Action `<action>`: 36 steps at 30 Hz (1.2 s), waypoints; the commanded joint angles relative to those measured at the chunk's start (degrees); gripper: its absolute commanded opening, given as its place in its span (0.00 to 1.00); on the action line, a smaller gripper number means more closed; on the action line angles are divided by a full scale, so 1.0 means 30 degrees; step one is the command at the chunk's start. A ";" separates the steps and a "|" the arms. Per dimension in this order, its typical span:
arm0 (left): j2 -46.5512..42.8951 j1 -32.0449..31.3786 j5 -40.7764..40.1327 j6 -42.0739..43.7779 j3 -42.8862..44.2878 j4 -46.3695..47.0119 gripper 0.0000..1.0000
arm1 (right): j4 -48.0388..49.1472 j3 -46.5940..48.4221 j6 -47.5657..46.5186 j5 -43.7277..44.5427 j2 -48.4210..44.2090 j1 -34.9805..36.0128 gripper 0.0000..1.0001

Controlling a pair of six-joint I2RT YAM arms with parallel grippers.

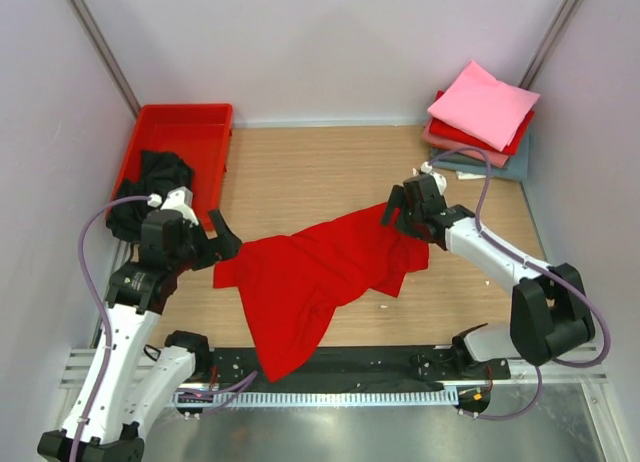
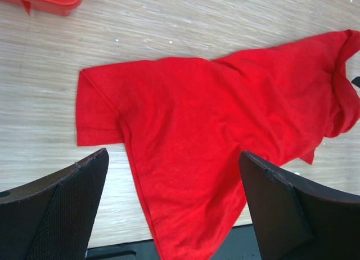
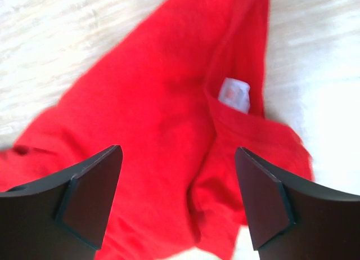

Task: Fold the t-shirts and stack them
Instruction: Flatten the tshirt out

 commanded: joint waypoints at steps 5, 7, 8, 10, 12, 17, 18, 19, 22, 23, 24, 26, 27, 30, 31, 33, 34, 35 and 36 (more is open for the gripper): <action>0.0697 -0.1248 0.1532 -0.1830 -0.0397 -0.0306 0.96 | -0.3121 -0.1311 -0.0370 0.2502 -0.5586 0.0100 0.93; 0.1221 -0.2274 0.1035 -0.2652 -0.0312 -0.1036 0.92 | -0.3851 -0.1634 -0.0166 0.2357 -0.6204 0.0071 0.93; 0.1428 -0.3759 0.0685 -0.3817 -0.0194 -0.1504 0.90 | -0.4088 -0.1751 -0.0020 0.2298 -0.6496 0.0071 0.93; 0.1635 -0.5814 -0.1325 -0.5343 -0.0105 -0.2618 0.88 | -0.4441 -0.2277 0.0244 0.2414 -0.6732 0.0071 0.94; 0.1840 -0.9328 -0.2681 -0.7912 -0.0222 -0.3556 0.88 | -0.4413 -0.2833 0.0420 0.2735 -0.7201 0.0071 0.95; 0.3679 -1.8017 -0.5937 -1.3165 -0.0719 -0.5343 0.88 | -0.4471 -0.3422 0.0363 0.3293 -0.7583 0.0071 0.98; 0.4179 -1.9144 -0.6113 -1.4566 -0.0807 -0.5404 0.88 | -0.4442 -0.3538 0.0217 0.3293 -0.7554 0.0071 0.98; 0.4677 -2.0199 -0.6173 -1.5247 -0.0895 -0.5434 0.88 | -0.4500 -0.3597 0.0158 0.3264 -0.7554 0.0100 0.98; 0.6670 -2.3893 -0.6757 -1.7703 -0.0809 -0.6105 0.85 | -0.4530 -0.3715 0.0099 0.3061 -0.7583 0.0071 0.98; 0.7197 -2.5148 -0.7049 -1.8063 -0.0692 -0.6427 0.85 | -0.4472 -0.3715 0.0099 0.2914 -0.7670 0.0071 0.98; 0.7927 -2.5509 -0.7139 -1.8357 -0.0749 -0.6517 0.84 | -0.4442 -0.3628 0.0157 0.2826 -0.7758 0.0071 0.98; 0.8489 -2.5805 -0.6966 -1.8711 -0.1099 -0.6054 0.83 | -0.4325 -0.3511 0.0158 0.2737 -0.7817 0.0071 0.98; 0.8723 -2.5805 -0.6965 -1.8740 -0.1565 -0.5643 0.79 | -0.4267 -0.3452 0.0157 0.2737 -0.7788 0.0071 0.98; 0.8988 -2.5805 -0.7197 -1.9033 -0.2679 -0.4118 0.69 | -0.4237 -0.3422 0.0011 0.2649 -0.7700 0.0042 0.98; 0.9308 -2.5805 -0.7344 -1.9121 -0.2799 -0.3855 0.67 | -0.4237 -0.3451 -0.0018 0.2649 -0.7671 0.0100 0.98; 0.9749 -2.5835 -0.7433 -1.9209 -0.3063 -0.3385 0.64 | -0.4179 -0.3655 -0.0048 0.2591 -0.7758 0.0071 0.98; 1.0302 -2.5835 -0.7375 -1.9180 -0.3093 -0.3006 0.63 | -0.4149 -0.3744 -0.0048 0.2619 -0.7817 0.0071 0.98; 1.0568 -2.5806 -0.7317 -1.9035 -0.3093 -0.2770 0.61 | -0.4120 -0.3773 -0.0019 0.2591 -0.7875 0.0071 0.98; 1.0832 -2.5805 -0.7113 -1.8976 -0.3151 -0.2536 0.58 | -0.4091 -0.3919 -0.0048 0.2590 -0.7905 0.0071 0.98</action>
